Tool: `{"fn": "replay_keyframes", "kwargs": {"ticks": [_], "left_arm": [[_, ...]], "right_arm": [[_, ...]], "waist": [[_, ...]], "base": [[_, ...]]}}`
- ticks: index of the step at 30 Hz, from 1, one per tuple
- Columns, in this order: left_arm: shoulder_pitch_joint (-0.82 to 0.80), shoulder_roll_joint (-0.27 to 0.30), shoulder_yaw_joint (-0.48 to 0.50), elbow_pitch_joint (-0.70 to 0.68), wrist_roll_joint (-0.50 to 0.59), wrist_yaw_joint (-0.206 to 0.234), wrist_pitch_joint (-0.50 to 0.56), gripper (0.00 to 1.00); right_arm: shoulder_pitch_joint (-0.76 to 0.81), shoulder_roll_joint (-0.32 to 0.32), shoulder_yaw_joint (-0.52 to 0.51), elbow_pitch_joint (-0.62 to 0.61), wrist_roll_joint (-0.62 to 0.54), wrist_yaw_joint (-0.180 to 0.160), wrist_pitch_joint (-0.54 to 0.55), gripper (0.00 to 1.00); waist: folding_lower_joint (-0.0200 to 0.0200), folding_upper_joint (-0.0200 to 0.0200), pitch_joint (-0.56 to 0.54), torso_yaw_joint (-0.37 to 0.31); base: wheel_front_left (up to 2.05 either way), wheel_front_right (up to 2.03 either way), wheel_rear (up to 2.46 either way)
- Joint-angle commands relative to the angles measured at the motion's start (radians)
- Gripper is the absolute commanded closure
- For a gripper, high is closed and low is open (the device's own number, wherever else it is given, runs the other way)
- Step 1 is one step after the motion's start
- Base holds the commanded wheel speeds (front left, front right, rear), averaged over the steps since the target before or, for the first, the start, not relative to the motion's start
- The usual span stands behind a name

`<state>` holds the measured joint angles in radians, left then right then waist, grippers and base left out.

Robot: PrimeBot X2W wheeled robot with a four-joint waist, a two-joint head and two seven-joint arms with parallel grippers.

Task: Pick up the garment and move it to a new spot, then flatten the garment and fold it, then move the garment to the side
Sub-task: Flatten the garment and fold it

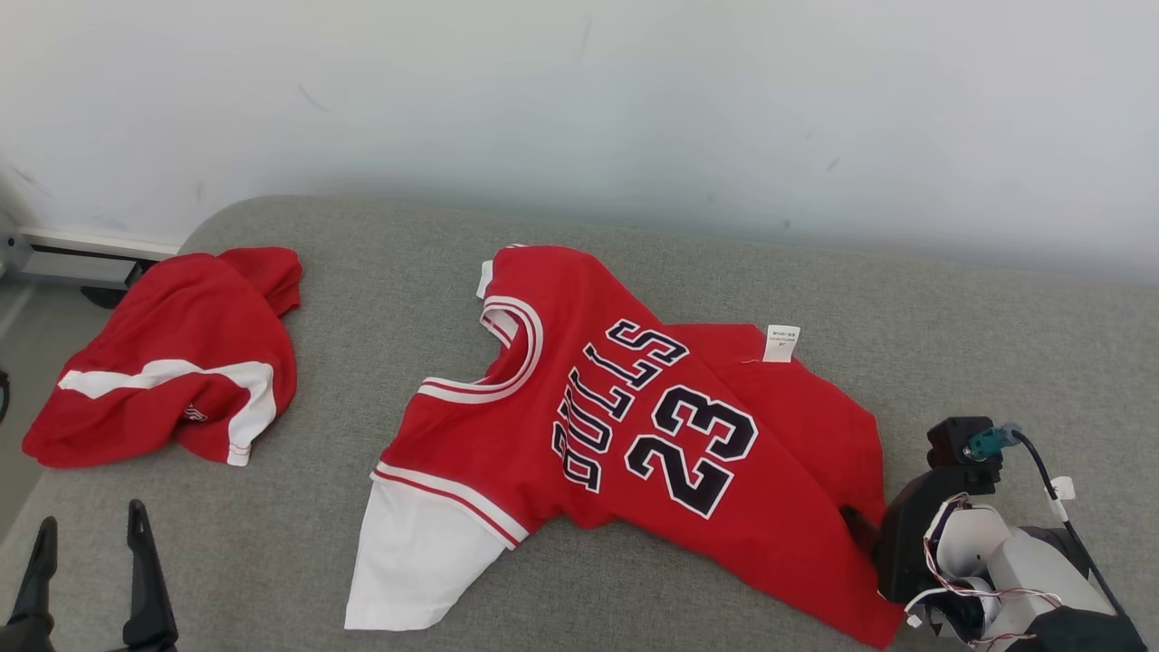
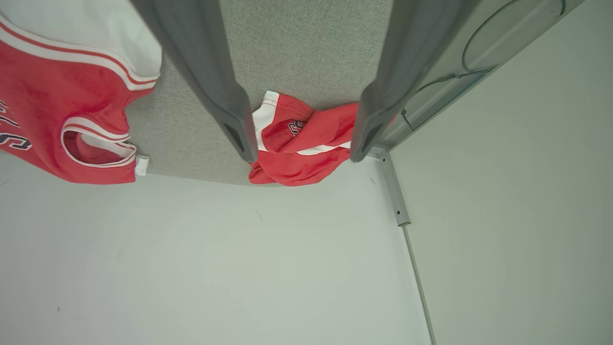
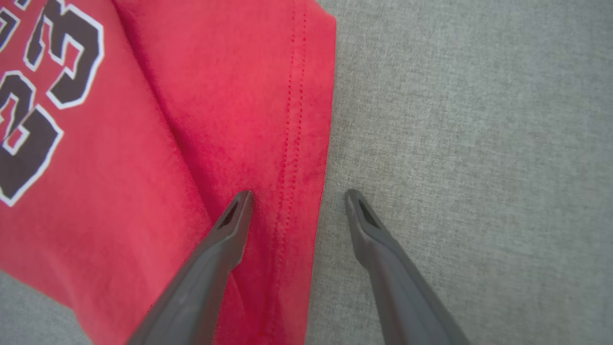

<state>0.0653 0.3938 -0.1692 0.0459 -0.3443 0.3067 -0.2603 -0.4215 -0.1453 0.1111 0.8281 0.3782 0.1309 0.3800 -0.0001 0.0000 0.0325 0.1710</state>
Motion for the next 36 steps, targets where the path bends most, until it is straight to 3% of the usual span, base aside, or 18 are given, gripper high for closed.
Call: {"fn": "replay_keyframes", "kwargs": {"ticks": [1,5,6,7,8,23,28,36], "left_arm": [[0.006,0.002,0.001,-0.002,-0.009,-0.004,-0.005,0.0],[0.006,-0.003,0.003,0.001,-0.011,-0.005,-0.005,0.0],[0.007,-0.004,0.003,0.001,-0.012,-0.005,-0.005,0.0],[0.007,-0.007,0.003,0.001,-0.014,-0.007,-0.005,0.0],[0.006,-0.009,0.003,0.001,-0.015,-0.005,-0.005,0.0],[-0.005,-0.036,0.017,0.003,-0.007,-0.024,-0.006,0.0],[-0.017,-0.047,0.019,0.006,0.001,-0.033,-0.006,0.0],[-0.027,-0.068,0.026,0.015,0.012,-0.05,-0.006,0.0]], "right_arm": [[0.005,0.0,0.009,0.025,0.008,0.0,0.013,0.0],[-0.012,0.004,0.027,0.086,0.014,0.0,0.024,0.0],[-0.014,0.01,0.037,0.096,0.02,0.0,0.029,0.33],[-0.017,0.012,0.05,0.1,0.025,0.0,0.03,0.81],[-0.019,0.013,0.062,0.1,0.034,0.0,0.026,1.0],[-0.124,-0.169,0.015,0.021,0.142,-0.001,-0.199,1.0],[-0.109,-0.172,0.014,-0.047,0.227,-0.001,-0.221,1.0],[-0.103,-0.157,0.106,-0.174,0.299,-0.001,-0.255,1.0]], "waist": [[0.0001,0.0,0.0,0.0],[0.0001,0.0,-0.003,-0.001],[0.0001,0.0,-0.003,-0.002],[0.0001,0.0,-0.003,-0.003],[0.0001,0.0,-0.002,-0.003],[0.0001,0.0,0.008,-0.03],[0.0001,0.0,0.016,-0.029],[0.0001,0.0,0.018,-0.021]], "base": [[0.0,0.0,0.0],[0.0,0.0,0.0],[0.0,0.0,0.0],[0.0,0.0,0.0],[0.0,0.0,0.0],[0.0,0.0,0.0],[0.0,0.0,0.0],[0.0,0.0,0.0]]}}
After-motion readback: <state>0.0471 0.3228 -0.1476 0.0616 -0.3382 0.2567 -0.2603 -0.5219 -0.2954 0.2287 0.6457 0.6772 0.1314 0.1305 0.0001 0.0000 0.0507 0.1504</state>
